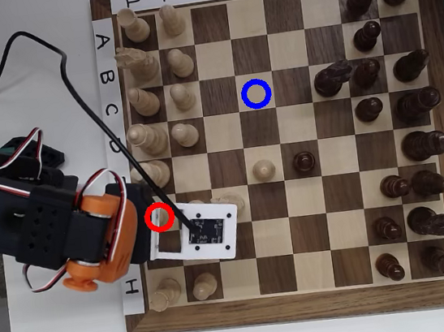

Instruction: Move the piece to destination

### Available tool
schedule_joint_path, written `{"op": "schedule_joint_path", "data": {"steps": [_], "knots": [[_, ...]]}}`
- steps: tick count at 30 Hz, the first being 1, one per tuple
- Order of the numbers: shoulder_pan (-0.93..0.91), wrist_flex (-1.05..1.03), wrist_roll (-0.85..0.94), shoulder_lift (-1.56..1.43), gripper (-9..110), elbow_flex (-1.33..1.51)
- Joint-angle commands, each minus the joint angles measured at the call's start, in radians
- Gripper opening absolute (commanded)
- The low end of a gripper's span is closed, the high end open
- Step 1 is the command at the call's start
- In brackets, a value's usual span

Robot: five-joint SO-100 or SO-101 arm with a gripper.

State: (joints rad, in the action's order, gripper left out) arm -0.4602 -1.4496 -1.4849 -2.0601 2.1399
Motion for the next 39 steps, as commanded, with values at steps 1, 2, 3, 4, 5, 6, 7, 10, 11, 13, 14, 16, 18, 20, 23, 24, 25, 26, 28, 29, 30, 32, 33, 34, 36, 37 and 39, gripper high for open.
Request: {"op": "schedule_joint_path", "data": {"steps": [1, 2, 3, 4, 5, 6, 7, 10, 11, 13, 14, 16, 18, 20, 23, 24, 25, 26, 28, 29, 30, 32, 33, 34, 36, 37, 39], "knots": [[-0.011, 0.009, 0.011, -0.003, 19, 0.0], [-0.014, 0.009, 0.012, -0.003, 19, 0.0], [-0.015, 0.009, 0.012, -0.003, 19, 0.0], [-0.017, 0.011, 0.012, -0.003, 19, 0.0], [-0.018, 0.011, 0.014, -0.003, 19, 0.002], [-0.02, 0.011, 0.014, -0.003, 19, 0.002], [-0.021, 0.011, 0.014, -0.003, 18, 0.002], [-0.026, 0.011, 0.014, -0.003, 17, 0.002], [-0.026, 0.011, 0.014, -0.003, 17, 0.002], [-0.026, 0.011, 0.015, -0.003, 17, 0.002], [-0.028, 0.012, 0.018, -0.005, 17, 0.002], [-0.028, 0.014, 0.025, -0.006, 18, 0.002], [-0.028, 0.014, 0.026, -0.008, 18, 0.003], [-0.028, 0.014, 0.026, -0.008, 18, 0.005], [-0.026, 0.017, 0.028, -0.009, 18, 0.009], [-0.026, 0.018, 0.028, -0.009, 18, 0.009], [-0.025, 0.018, 0.028, -0.011, 18, 0.009], [-0.025, 0.02, 0.028, -0.011, 18, 0.009], [-0.021, 0.021, 0.028, -0.012, 18, 0.009], [-0.02, 0.021, 0.026, -0.014, 17, 0.008], [-0.017, 0.021, 0.025, -0.015, 17, 0.008], [-0.014, 0.021, 0.021, -0.018, 17, 0.008], [-0.012, 0.021, 0.02, -0.02, 17, 0.006], [-0.011, 0.02, 0.02, -0.021, 17, 0.006], [-0.009, 0.017, 0.02, -0.023, 16, 0.006], [-0.008, 0.017, 0.02, -0.025, 16, 0.006], [-0.006, 0.015, 0.018, -0.028, 16, 0.006]]}}
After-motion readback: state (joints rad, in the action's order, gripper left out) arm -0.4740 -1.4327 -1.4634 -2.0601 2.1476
